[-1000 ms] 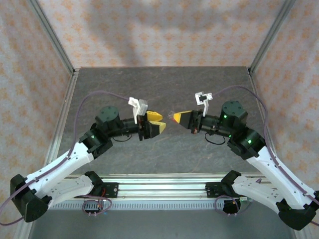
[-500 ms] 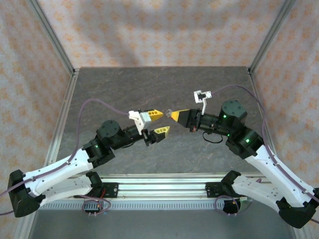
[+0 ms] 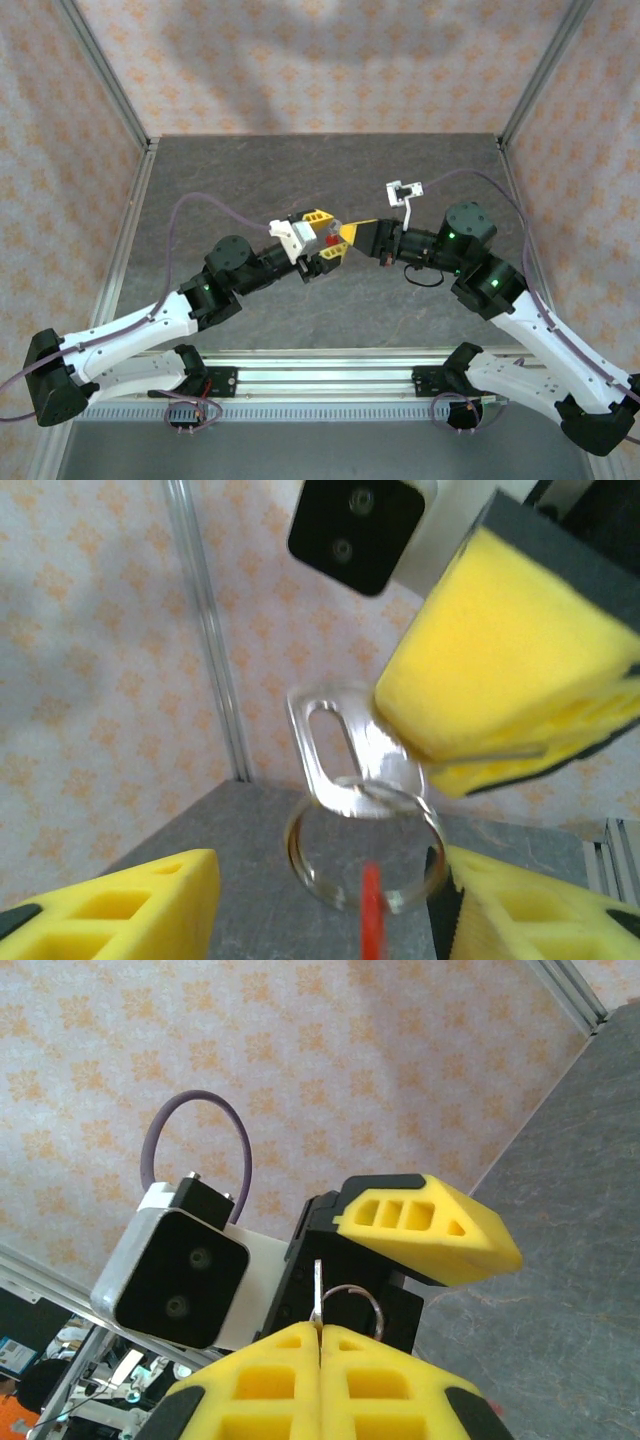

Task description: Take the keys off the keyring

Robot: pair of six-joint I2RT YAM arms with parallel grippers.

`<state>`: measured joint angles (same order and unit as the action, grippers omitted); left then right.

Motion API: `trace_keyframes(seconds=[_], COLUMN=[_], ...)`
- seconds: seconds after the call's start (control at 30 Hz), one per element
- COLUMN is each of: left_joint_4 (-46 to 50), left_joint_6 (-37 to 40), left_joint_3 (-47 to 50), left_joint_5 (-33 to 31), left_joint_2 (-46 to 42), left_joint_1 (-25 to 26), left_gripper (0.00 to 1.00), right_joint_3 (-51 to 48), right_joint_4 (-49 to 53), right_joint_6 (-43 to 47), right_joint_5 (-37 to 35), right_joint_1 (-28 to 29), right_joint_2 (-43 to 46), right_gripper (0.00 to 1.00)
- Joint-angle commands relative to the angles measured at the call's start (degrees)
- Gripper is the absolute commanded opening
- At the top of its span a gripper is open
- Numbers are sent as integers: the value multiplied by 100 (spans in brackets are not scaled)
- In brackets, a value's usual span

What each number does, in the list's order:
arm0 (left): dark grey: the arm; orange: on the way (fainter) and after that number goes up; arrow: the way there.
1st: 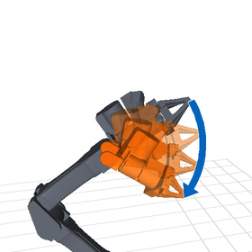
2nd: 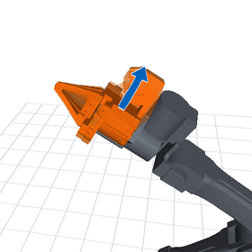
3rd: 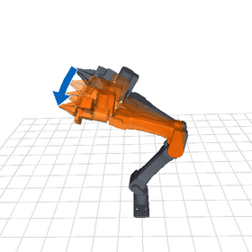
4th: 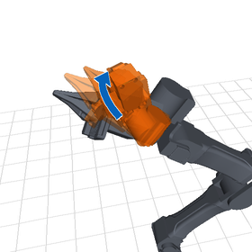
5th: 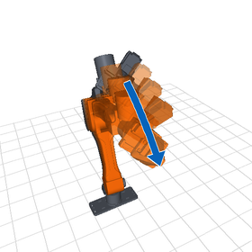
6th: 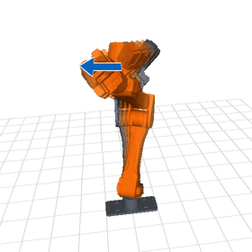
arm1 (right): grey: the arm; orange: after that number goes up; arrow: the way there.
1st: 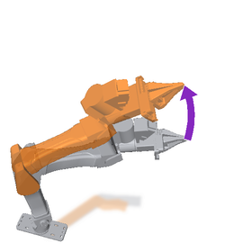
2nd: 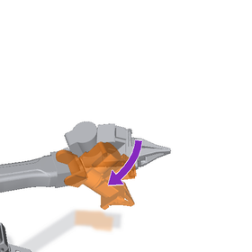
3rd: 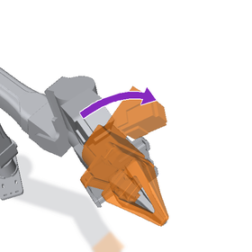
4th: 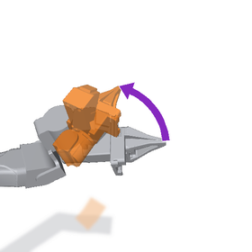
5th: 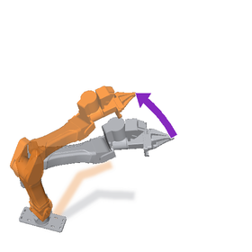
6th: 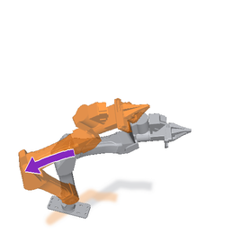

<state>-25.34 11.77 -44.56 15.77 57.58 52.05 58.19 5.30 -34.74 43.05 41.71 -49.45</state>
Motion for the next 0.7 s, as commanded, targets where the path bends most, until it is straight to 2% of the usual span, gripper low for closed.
trace_keyframes(seconds=[0.0, 0.17, 0.27, 0.67], left_joint_4=[-291, -339, -312, -351], left_joint_6=[205, 226, 229, 233], left_joint_3=[-248, -304, -316, -315], left_joint_5=[-74, -35, 7, 22], left_joint_2=[34, 95, 113, 76], left_joint_1=[28, 27, 31, 30], left_gripper=[55, 46, 35, 32], right_joint_3=[122, 122, 96, 39], right_joint_4=[-314, -355, -389, -487], right_joint_6=[-65, -103, -138, -216], right_joint_5=[116, 125, 104, 107], right_joint_1=[32, 39, 39, 39], right_joint_2=[42, 67, 111, 160], right_gripper=[0, 0, 0, 0])
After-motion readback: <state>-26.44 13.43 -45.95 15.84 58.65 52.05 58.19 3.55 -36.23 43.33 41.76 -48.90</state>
